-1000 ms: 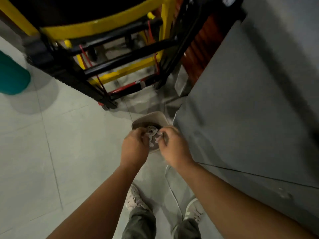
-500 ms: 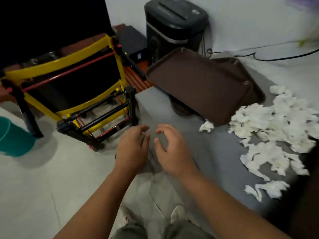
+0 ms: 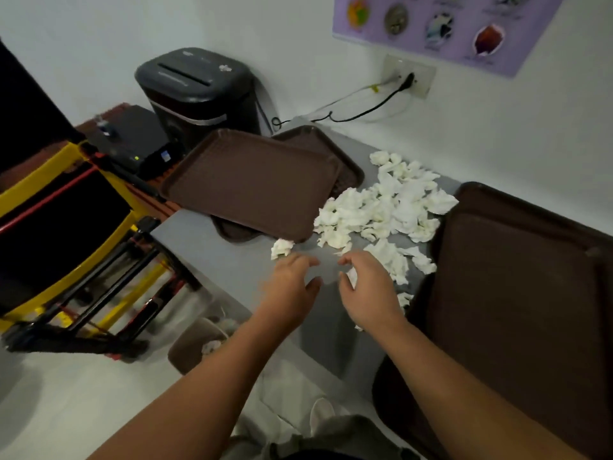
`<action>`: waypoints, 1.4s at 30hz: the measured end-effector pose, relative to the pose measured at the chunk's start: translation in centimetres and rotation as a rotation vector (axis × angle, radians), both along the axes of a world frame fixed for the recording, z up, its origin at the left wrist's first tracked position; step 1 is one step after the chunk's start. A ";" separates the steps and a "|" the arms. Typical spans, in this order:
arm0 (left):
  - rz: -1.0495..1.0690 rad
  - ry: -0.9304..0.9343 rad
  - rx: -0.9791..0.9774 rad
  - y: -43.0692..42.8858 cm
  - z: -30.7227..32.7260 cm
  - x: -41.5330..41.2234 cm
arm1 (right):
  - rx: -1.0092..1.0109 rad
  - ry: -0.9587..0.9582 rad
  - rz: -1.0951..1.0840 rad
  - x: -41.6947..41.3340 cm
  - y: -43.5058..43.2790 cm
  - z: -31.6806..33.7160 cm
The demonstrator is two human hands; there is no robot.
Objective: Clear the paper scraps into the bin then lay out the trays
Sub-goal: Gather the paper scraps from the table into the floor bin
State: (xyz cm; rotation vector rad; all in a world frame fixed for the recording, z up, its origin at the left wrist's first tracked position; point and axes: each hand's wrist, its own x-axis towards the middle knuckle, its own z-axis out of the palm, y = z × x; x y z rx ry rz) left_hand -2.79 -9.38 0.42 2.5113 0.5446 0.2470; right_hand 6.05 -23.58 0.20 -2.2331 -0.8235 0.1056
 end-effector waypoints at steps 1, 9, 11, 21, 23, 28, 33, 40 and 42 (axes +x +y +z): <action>-0.048 0.013 0.006 -0.8 -0.4 0.7 | -0.012 -0.003 -0.036 0.4 -0.9 -0.3; -0.305 0.087 0.111 -4.4 -2.8 5.2 | -0.160 0.053 -0.186 1.7 -6.4 -1.5; -0.337 0.088 0.151 -4.7 -3.0 6.0 | -0.145 0.080 -0.196 1.8 -7.2 -1.5; -0.384 0.263 0.268 -6.0 -4.3 8.0 | -0.095 0.139 -0.240 1.6 -9.0 -2.0; -0.389 0.262 0.281 -6.0 -4.4 8.1 | -0.094 0.138 -0.247 1.5 -9.1 -2.2; -0.342 0.096 0.174 -5.7 -3.7 8.1 | -0.095 0.125 -0.248 1.5 -9.1 -2.4; -0.192 -0.022 -0.208 -4.9 -2.0 7.3 | -0.074 0.123 -0.240 1.7 -8.6 -2.6; 0.058 0.015 -0.557 -3.6 -0.2 6.3 | -0.054 0.129 -0.211 2.2 -7.3 -2.5; 0.058 0.063 -0.542 -3.5 0.3 6.0 | -0.052 0.119 -0.203 2.2 -7.0 -2.5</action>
